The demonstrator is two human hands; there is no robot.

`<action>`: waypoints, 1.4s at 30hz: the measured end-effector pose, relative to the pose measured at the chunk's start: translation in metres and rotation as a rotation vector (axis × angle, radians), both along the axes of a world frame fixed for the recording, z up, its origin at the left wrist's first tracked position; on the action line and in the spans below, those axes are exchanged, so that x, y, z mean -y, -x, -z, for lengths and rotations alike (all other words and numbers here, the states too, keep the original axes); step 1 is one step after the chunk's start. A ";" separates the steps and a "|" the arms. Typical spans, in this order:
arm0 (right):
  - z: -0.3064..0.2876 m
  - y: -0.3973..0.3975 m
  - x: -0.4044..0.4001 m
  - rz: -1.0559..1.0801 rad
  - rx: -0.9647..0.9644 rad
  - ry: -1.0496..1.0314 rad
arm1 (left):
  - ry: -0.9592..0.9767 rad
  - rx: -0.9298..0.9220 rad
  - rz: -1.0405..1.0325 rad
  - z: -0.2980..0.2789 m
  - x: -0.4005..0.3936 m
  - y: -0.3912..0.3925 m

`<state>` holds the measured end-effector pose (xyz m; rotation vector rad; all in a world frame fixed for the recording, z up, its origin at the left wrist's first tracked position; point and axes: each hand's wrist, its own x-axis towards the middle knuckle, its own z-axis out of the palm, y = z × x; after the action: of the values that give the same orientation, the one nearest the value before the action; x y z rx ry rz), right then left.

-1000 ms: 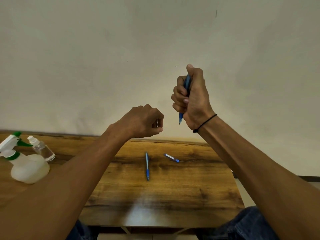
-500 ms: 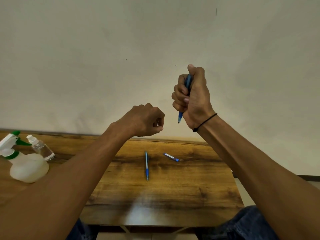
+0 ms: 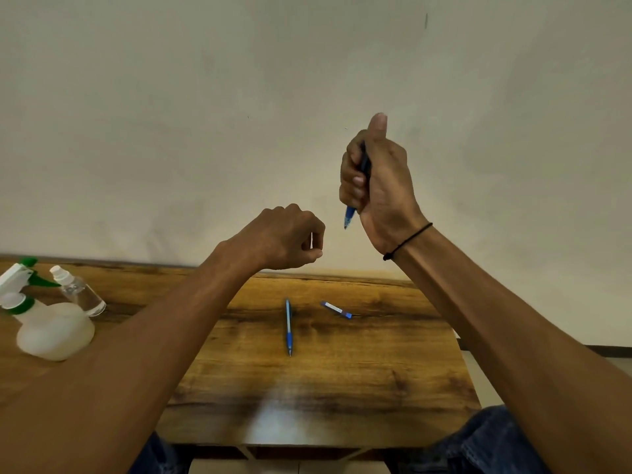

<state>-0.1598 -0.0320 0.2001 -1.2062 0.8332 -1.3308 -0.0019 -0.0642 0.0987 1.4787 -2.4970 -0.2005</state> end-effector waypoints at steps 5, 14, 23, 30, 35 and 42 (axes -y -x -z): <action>0.004 0.002 -0.002 -0.008 0.029 -0.079 | 0.006 -0.005 -0.001 0.000 -0.001 -0.001; 0.001 0.004 -0.002 -0.018 0.046 -0.128 | 0.005 -0.004 -0.007 0.002 0.001 0.000; -0.002 0.004 -0.003 -0.019 0.041 -0.139 | 0.002 -0.012 -0.006 0.000 0.001 0.001; -0.003 0.004 -0.004 0.000 0.029 -0.148 | -0.002 -0.006 -0.006 -0.001 0.000 0.003; -0.005 0.004 -0.005 0.003 0.054 -0.163 | 0.003 0.001 -0.002 -0.001 0.000 0.004; -0.012 0.009 -0.007 -0.002 0.158 -0.206 | 0.008 -0.003 -0.006 -0.001 0.001 0.002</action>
<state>-0.1685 -0.0251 0.2125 -0.9286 0.8328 -1.2871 -0.0036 -0.0651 0.0993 1.4819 -2.4872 -0.1910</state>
